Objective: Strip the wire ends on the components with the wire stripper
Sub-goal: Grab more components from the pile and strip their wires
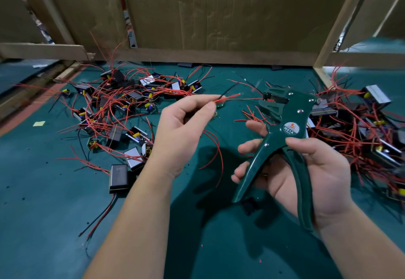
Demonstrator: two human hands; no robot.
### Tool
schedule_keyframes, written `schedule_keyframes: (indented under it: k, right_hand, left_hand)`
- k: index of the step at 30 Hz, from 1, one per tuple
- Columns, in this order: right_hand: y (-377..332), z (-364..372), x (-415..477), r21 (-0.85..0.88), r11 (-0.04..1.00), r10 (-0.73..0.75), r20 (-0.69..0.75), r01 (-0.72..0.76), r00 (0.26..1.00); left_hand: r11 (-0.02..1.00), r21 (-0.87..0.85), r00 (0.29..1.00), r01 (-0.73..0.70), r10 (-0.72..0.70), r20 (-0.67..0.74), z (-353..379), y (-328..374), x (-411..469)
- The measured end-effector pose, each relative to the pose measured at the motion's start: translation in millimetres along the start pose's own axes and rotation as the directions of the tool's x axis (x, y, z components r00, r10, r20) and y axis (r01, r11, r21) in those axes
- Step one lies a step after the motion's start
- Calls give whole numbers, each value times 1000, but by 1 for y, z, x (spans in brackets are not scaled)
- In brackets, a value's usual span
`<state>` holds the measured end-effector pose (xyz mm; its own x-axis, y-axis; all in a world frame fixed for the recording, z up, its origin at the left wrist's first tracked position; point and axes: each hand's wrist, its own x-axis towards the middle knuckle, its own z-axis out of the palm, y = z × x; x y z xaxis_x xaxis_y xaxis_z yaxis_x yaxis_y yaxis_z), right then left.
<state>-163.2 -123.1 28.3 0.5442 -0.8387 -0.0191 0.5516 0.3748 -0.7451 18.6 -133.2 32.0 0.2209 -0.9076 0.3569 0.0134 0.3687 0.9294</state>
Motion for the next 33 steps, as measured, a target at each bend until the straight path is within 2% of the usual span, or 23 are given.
schedule_keyframes:
  k: [6,12,19,25,28,33]
  right_hand:
    - [-2,1,-2,38,991,124,108,-129,986]
    - [-1,3,-5,-9,973,226,219,-230,949]
    - [-2,3,-7,-27,972,232,263,-234,936]
    - [-2,2,-7,-95,972,231,261,-213,937]
    - [-1,2,-6,-125,969,238,233,-214,943]
    - [0,1,-5,-141,965,249,242,-220,938]
  left_hand:
    - [996,56,997,-74,76,-23,0,0,-1]
    - [998,45,999,-36,35,12,-1,2,-1]
    - [998,-8,997,63,-63,55,-4,4,0]
    - [993,47,976,109,-116,185,-5,7,0]
    - [989,77,974,126,-138,178,-4,8,0]
    - [995,92,988,43,-56,145,-1,9,-3]
